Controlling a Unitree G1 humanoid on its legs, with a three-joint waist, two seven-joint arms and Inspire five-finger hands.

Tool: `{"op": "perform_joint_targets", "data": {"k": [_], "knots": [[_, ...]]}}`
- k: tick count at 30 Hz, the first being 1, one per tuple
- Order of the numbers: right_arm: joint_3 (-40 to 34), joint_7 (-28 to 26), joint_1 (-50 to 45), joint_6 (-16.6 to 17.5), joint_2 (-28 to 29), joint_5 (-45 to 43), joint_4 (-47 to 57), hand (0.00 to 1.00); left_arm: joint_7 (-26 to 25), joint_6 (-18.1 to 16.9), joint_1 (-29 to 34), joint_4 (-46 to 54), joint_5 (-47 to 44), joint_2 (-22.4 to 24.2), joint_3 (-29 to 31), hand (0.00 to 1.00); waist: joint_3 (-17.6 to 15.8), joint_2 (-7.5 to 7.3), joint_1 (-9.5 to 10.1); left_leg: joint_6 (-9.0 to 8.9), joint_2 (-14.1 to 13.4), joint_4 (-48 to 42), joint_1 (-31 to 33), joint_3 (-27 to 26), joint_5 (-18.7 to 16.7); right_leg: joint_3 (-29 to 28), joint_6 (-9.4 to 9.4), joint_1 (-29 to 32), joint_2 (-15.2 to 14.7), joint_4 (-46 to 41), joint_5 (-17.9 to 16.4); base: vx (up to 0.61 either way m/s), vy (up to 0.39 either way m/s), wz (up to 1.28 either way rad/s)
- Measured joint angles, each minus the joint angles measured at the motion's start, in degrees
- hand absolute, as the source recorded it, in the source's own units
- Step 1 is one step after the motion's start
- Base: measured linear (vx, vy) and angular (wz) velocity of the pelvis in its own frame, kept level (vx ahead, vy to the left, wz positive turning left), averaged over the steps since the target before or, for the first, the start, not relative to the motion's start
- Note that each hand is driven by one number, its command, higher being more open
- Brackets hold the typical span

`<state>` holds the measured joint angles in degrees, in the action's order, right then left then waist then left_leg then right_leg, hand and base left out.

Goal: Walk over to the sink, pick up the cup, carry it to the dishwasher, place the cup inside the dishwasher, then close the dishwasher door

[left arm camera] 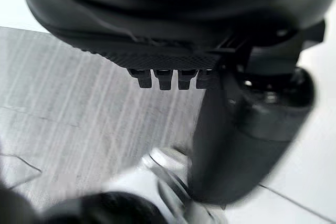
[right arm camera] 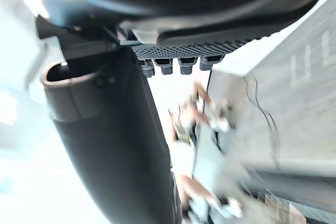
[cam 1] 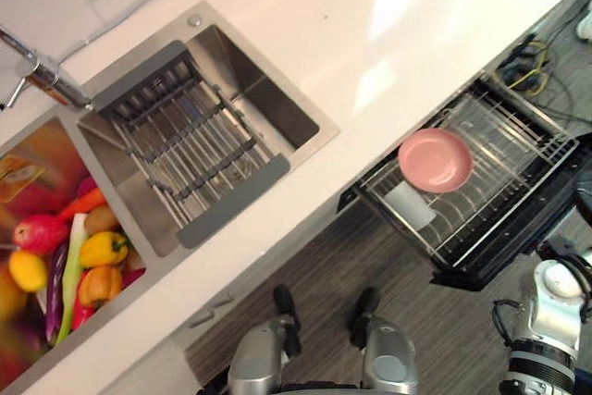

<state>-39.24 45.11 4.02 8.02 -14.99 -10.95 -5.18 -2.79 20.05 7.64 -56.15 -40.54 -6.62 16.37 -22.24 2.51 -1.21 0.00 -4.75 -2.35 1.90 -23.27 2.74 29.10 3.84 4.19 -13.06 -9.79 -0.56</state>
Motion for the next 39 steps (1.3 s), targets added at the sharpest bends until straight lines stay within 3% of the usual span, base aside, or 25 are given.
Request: {"op": "perform_joint_targets", "data": {"k": [2,4,9,12,16,24,33,36,39], "knots": [[-3.7,-1.2,-1.8,1.7,1.5,-5.0,-0.8,1.00,-0.9,0.2,0.4,-0.1,0.0,-0.2,0.1,1.00,1.2,-0.57,-0.59,-0.27,-0.2,0.5,-1.4,-0.3,-0.2,0.0,0.06,-1.5,0.6,1.1,0.0,0.09,-0.024,-0.08],[-6.5,-6.4,-3.7,4.2,3.5,-13.9,-4.6,1.00,-2.2,0.5,1.6,-0.4,0.1,-0.1,0.1,1.00,2.9,-0.80,-1.46,-0.79,-0.4,1.1,-2.6,-0.6,-0.5,0.1,0.15,-3.1,1.2,2.3,0.1,0.07,-0.023,-0.08],[-6.1,-18.1,-7.2,5.1,9.0,-26.1,-15.7,1.00,-2.4,0.7,3.0,-0.5,1.4,0.7,0.1,1.00,5.9,-0.01,-1.62,-1.61,-0.3,2.5,-4.5,0.5,0.0,2.1,0.43,-5.8,1.7,4.1,0.1,0.01,-0.026,0.10],[-1.6,-24.4,-7.2,4.9,11.3,-28.9,-20.6,1.00,-2.3,-0.1,3.3,-0.5,2.5,1.8,0.1,1.00,6.7,0.91,-1.04,-1.86,-0.1,3.3,-4.4,2.6,1.0,4.4,1.02,-7.2,1.8,5.5,0.3,-0.06,-0.013,0.34],[4.7,-30.2,-6.7,4.5,11.6,-30.2,-21.9,1.00,-1.0,-1.4,3.7,-0.2,2.5,2.8,0.1,1.00,7.6,1.86,1.54,-2.45,0.4,4.7,-3.7,5.5,1.9,7.8,1.23,-8.7,1.9,7.1,0.8,-0.05,-0.004,0.43],[10.7,-32.8,-3.1,1.8,6.5,-32.4,-28.5,1.00,1.0,-2.0,5.2,-0.8,4.5,2.7,0.1,1.00,7.9,1.87,2.94,-2.72,1.1,5.2,-2.5,9.9,3.9,12.8,1.04,-10.3,1.7,7.2,1.4,0.00,0.001,0.31],[19.7,-41.1,3.3,-4.0,2.7,-32.4,-30.6,1.00,3.4,-2.3,6.1,-3.0,7.6,3.8,2.3,1.00,8.0,2.79,5.60,-3.38,0.3,3.4,-1.3,13.0,4.4,15.8,0.49,-11.8,3.0,6.9,0.1,-0.03,-0.004,0.15],[24.2,-42.5,5.3,-5.7,1.6,-32.8,-31.5,1.00,3.5,-2.3,6.7,-3.1,8.7,4.6,2.6,1.00,8.2,3.34,7.56,-3.60,-0.4,3.2,-1.1,13.7,4.7,16.4,0.02,-12.1,3.9,7.0,-0.3,-0.01,-0.037,0.10],[28.9,-48.6,4.9,-6.7,2.0,-34.7,-31.4,1.00,3.5,-2.3,6.9,-3.1,9.3,5.3,4.3,1.00,8.4,3.53,7.46,-3.37,-1.2,3.4,-0.6,14.6,5.6,17.2,-0.25,-12.1,4.9,7.2,-0.7,0.00,-0.054,0.09]]}}
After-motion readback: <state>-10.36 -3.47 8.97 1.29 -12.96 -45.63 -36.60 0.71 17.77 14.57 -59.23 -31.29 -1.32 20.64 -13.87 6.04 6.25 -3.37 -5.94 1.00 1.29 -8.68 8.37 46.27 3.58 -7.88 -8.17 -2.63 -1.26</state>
